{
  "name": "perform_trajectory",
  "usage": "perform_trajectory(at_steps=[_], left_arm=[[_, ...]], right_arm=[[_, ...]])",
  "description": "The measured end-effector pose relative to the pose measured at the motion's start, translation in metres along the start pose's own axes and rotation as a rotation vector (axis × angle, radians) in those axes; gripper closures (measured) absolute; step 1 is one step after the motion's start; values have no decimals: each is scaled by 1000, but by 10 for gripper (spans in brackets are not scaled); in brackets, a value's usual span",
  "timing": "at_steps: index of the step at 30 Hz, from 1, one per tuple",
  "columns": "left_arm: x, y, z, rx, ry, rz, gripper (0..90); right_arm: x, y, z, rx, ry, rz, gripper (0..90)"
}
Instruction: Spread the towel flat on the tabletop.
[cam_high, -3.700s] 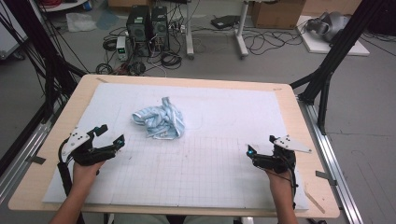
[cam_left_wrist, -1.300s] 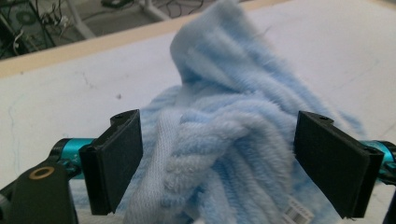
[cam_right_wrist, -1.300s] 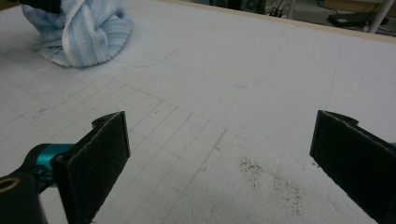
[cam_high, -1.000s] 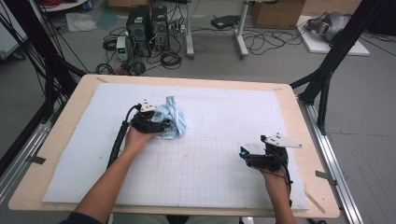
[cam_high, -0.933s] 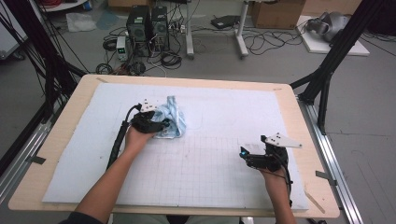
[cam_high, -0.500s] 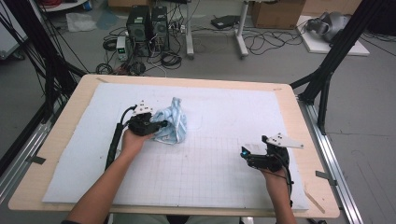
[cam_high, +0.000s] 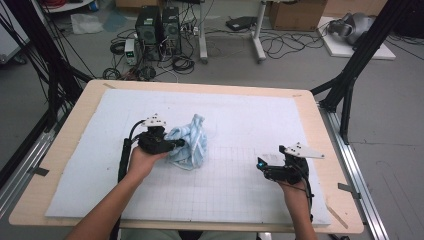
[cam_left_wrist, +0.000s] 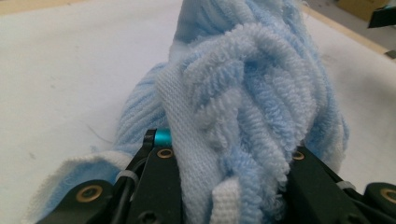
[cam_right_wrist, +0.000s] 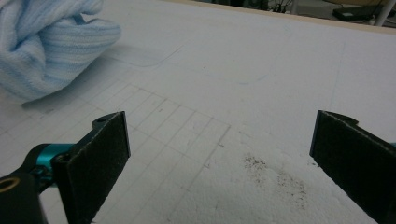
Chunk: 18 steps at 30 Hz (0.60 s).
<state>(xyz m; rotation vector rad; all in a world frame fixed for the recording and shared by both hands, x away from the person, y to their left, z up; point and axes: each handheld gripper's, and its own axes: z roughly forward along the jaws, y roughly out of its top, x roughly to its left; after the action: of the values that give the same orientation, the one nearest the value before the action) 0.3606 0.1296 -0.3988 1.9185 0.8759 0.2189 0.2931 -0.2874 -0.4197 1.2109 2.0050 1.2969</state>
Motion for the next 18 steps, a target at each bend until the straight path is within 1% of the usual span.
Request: perform_trajectory(at_steps=[2, 3, 4, 5, 6, 7, 8, 9, 10, 11, 12, 15, 18], left_arm=[[-6, 0, 1, 2, 19, 32, 742], [-6, 0, 2, 7, 32, 56, 739], [-7, 0, 3, 2, 37, 65, 734], [-7, -3, 6, -9, 37, 83, 719], [-7, -3, 6, -9, 37, 83, 679], [-7, -5, 8, -21, 44, 80, 679], [-7, -7, 10, -35, 59, 81, 522], [-6, -9, 10, -43, 62, 80, 522], [-4, -11, 11, -43, 60, 68, 431], [-3, -13, 12, -34, 59, 62, 420], [-1, -14, 12, -32, 55, 65, 420], [2, -18, 11, -25, 55, 61, 402], [2, -19, 7, -23, 57, 73, 399]], right_arm=[[2, 1, 2, -4, 18, 5, 38], [3, 2, 3, -5, 32, 8, 38], [4, 2, 3, -4, 41, 9, 38], [6, 3, 4, -1, 41, 0, 37], [7, 4, 6, -2, 45, -1, 36], [7, 4, 6, -2, 45, -1, 36], [10, 7, 10, -5, 67, 12, 33], [10, 7, 10, -5, 67, 12, 33], [15, 9, 14, 3, 103, 14, 32], [17, 10, 16, 8, 113, 18, 33], [17, 10, 16, 8, 113, 18, 33], [25, 14, 24, 15, 146, 3, 33], [38, 20, 34, 27, 195, 2, 33]])
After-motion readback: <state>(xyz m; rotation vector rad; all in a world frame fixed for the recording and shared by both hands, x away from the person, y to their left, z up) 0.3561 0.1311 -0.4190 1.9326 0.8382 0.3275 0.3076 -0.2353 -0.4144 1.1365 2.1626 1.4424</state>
